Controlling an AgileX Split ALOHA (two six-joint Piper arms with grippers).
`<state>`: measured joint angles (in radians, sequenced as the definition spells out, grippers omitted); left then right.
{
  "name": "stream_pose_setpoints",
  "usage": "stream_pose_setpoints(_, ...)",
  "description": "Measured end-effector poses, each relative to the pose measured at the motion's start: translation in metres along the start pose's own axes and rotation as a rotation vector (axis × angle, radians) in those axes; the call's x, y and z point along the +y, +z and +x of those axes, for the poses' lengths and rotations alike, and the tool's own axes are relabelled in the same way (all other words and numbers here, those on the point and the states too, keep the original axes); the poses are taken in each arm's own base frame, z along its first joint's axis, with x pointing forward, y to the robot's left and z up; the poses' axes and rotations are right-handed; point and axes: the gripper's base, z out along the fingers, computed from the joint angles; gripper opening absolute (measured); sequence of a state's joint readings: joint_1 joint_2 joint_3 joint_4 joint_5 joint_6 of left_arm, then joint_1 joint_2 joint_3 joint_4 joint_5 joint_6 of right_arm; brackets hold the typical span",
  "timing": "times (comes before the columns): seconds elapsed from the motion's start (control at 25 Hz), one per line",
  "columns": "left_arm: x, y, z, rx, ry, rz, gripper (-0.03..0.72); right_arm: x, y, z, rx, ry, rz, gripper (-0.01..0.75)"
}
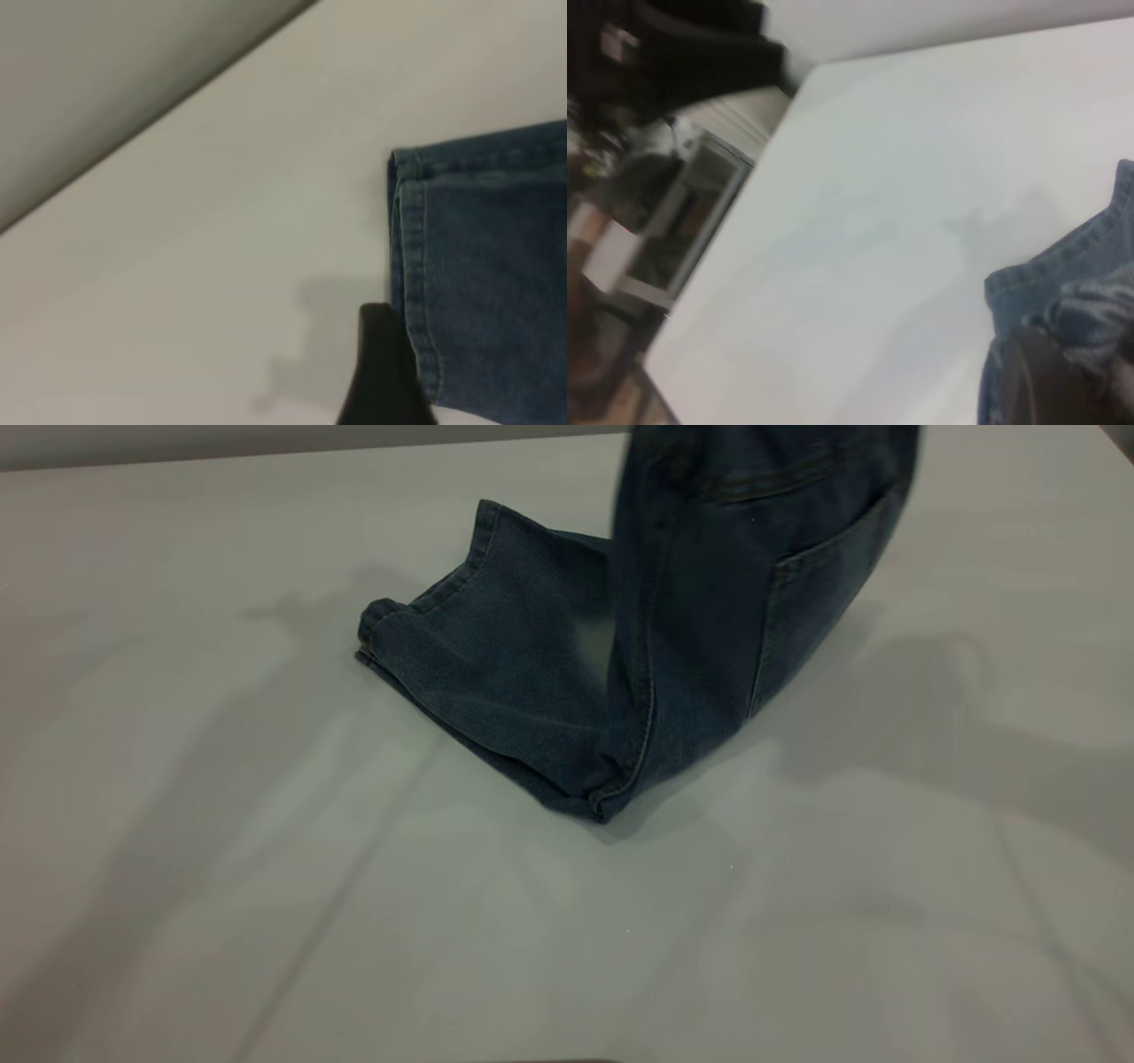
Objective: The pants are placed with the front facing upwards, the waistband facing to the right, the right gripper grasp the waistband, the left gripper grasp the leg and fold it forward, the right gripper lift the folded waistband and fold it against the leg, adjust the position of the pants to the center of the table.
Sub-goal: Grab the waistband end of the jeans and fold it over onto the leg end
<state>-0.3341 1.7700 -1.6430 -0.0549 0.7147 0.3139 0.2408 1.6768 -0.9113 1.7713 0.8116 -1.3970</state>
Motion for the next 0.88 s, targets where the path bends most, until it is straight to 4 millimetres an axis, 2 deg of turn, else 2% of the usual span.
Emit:
stream_pose_setpoints(0.16,0.0,-0.026,-0.006,-0.03,0.002,-0.007,0.444,-0.001,0.042,0.0,0.042,-0.033,0.036,0.046)
stream_pose_setpoints(0.32,0.0,-0.043,-0.007,-0.03,0.002,-0.006,0.444,-0.01,0.08,0.006,0.087,-0.04,0.056,0.046)
stream_pose_setpoints(0.56,-0.001,-0.051,-0.006,-0.019,0.0,-0.001,0.444,-0.022,0.133,0.023,0.159,-0.047,0.032,0.046)
stream_pose_setpoints(0.72,-0.001,-0.051,-0.004,-0.003,-0.002,0.004,0.444,-0.024,0.155,0.033,0.186,-0.055,0.018,0.046)
stream_pose_setpoints(0.88,-0.001,-0.051,-0.004,0.002,-0.001,0.005,0.444,-0.032,0.166,0.043,0.208,-0.043,0.025,0.046)
